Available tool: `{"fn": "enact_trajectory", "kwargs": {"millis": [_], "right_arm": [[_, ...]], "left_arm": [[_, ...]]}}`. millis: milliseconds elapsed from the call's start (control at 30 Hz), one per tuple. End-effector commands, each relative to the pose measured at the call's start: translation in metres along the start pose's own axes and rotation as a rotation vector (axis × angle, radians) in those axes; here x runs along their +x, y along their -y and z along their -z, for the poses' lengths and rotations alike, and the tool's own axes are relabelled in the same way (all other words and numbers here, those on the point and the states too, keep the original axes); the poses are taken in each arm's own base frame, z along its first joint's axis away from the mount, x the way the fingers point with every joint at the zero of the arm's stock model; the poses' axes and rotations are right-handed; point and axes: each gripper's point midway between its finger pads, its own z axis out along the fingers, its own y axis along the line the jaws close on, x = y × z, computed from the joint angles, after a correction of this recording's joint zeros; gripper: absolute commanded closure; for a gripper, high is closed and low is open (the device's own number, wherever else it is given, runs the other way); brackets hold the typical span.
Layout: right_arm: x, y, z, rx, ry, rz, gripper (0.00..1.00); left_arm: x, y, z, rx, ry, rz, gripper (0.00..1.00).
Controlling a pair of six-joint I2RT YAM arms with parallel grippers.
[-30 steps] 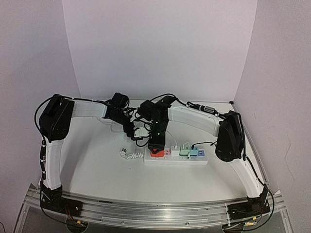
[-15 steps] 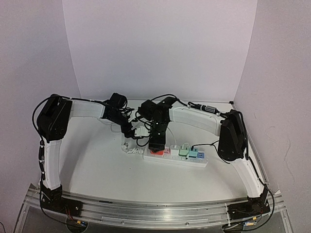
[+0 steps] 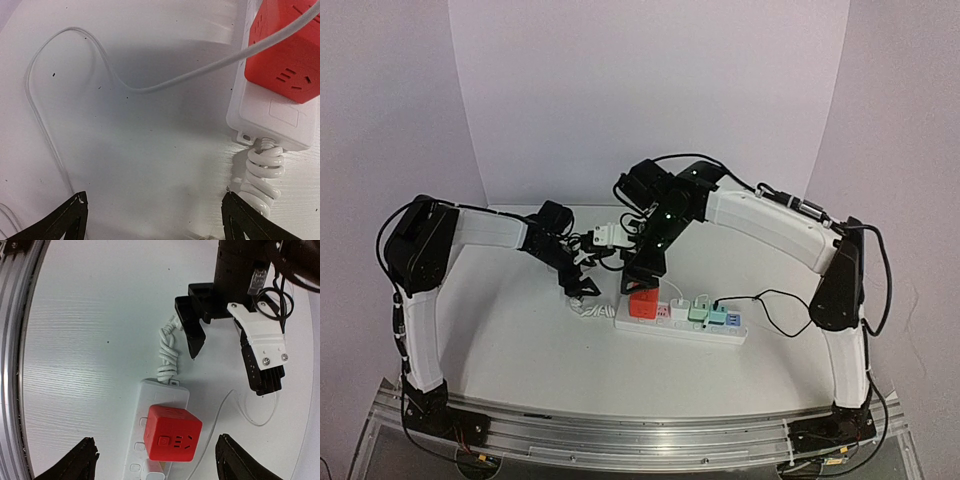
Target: Insert the plug
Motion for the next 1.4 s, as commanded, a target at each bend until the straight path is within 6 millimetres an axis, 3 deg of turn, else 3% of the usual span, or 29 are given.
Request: {"fn": "enact_trajectory", "kwargs": {"millis": [0, 100, 167, 267, 400, 567, 767, 900, 1000, 1067, 1133, 1200, 1267, 1367], "right_arm": [[-0.020, -0.019, 0.032, -0.058, 0.117, -0.026, 0.22], [-0.021, -0.016, 0.046, -0.022, 0.132, -0.043, 0.23], [-0.019, -0.011, 0.054, 0.016, 0.138, -0.077, 0.23], [-0.013, 0.013, 0.077, 0.110, 0.193, -0.193, 0.23], [0.019, 0.057, 0.103, 0.249, 0.253, -0.409, 0.22], [0.089, 0.107, 0.127, 0.413, 0.256, -0.716, 0.22], [0.169, 0.130, 0.145, 0.549, 0.226, -0.993, 0.20], [0.236, 0.136, 0.160, 0.624, 0.262, -1.238, 0.20], [0.288, 0.136, 0.180, 0.713, 0.341, -1.393, 0.20], [0.323, 0.133, 0.197, 0.790, 0.390, -1.470, 0.19], [0.353, 0.120, 0.200, 0.828, 0.394, -1.523, 0.19], [0.380, 0.108, 0.208, 0.876, 0.408, -1.553, 0.19], [0.394, 0.093, 0.212, 0.918, 0.432, -1.538, 0.19], [0.407, 0.077, 0.217, 1.009, 0.460, -1.489, 0.18]], "left_arm": [[0.010, -0.011, -0.012, -0.027, -0.041, 0.027, 0.09], [0.012, -0.017, -0.018, -0.038, -0.053, 0.027, 0.10], [0.018, -0.009, -0.019, -0.018, -0.061, 0.016, 0.10], [0.022, 0.012, -0.013, 0.031, -0.051, -0.018, 0.11], [0.028, 0.038, -0.006, 0.080, -0.039, -0.062, 0.10], [0.027, 0.048, -0.007, 0.109, -0.039, -0.038, 0.11], [0.024, 0.055, -0.002, 0.134, -0.034, -0.021, 0.10], [0.014, 0.038, 0.013, 0.089, -0.014, 0.023, 0.07], [-0.005, 0.005, 0.042, 0.004, 0.060, 0.093, 0.03], [-0.016, -0.026, 0.073, -0.063, 0.122, 0.196, 0.01], [-0.016, -0.058, 0.108, -0.130, 0.177, 0.344, 0.00], [-0.003, -0.084, 0.146, -0.200, 0.234, 0.484, 0.00], [0.020, -0.108, 0.185, -0.309, 0.293, 0.608, 0.00], [0.071, -0.126, 0.230, -0.466, 0.349, 0.807, 0.00]]}}
